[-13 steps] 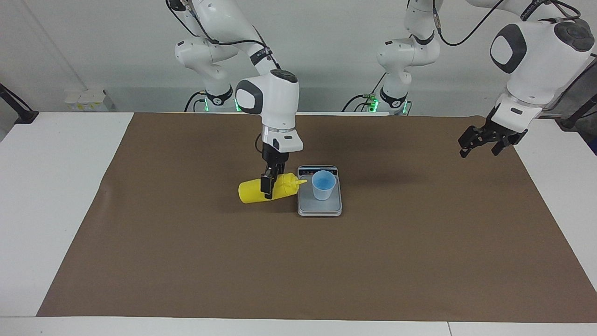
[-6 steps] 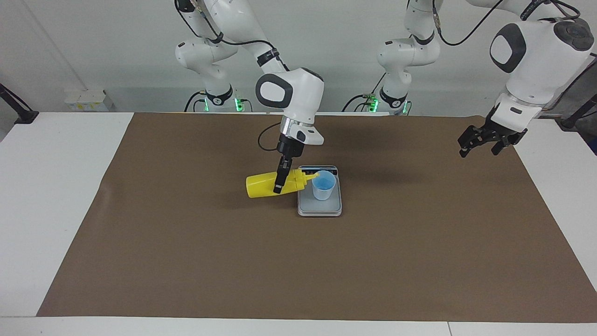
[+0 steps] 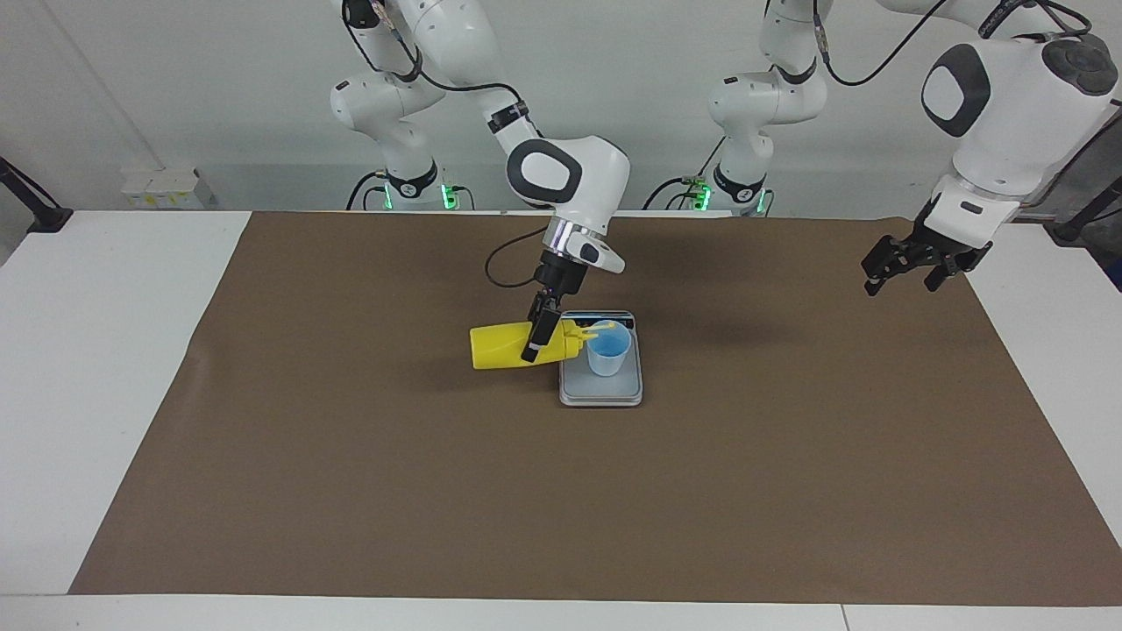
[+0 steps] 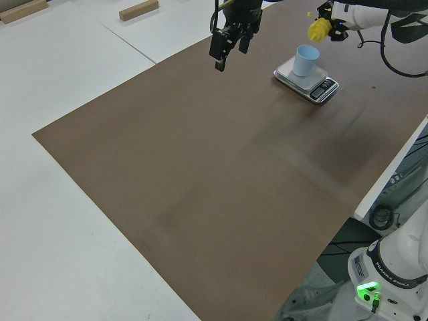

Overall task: Pour seasoning into cup on scale with both arms
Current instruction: 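Carry the yellow bottle with the right gripper over the cup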

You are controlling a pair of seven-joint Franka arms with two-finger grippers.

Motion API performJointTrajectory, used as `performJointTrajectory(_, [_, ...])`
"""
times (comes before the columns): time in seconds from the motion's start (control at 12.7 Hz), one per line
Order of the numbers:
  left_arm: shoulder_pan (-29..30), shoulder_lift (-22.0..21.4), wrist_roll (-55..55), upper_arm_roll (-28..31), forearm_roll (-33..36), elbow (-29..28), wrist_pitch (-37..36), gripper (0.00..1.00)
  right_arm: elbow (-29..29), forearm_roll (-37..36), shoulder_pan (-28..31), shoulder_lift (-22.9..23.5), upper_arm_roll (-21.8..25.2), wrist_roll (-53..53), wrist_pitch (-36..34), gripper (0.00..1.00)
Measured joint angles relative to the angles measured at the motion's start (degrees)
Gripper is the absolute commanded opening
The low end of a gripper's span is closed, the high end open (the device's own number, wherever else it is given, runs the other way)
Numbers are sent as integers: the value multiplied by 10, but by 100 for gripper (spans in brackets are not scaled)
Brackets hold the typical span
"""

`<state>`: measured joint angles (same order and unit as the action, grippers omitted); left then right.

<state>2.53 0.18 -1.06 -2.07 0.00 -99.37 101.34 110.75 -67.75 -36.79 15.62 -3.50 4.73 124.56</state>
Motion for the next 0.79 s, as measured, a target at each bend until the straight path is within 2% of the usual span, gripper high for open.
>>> performJointTrajectory(0.24, [0, 0, 0, 2, 0, 0, 0, 100, 0, -47, -17, 16, 0, -37, -21, 45])
performJointTrajectory(0.79, [0, 0, 0, 2, 0, 0, 0, 100, 8, -115, -51, 18, 0, -52, -82, 45])
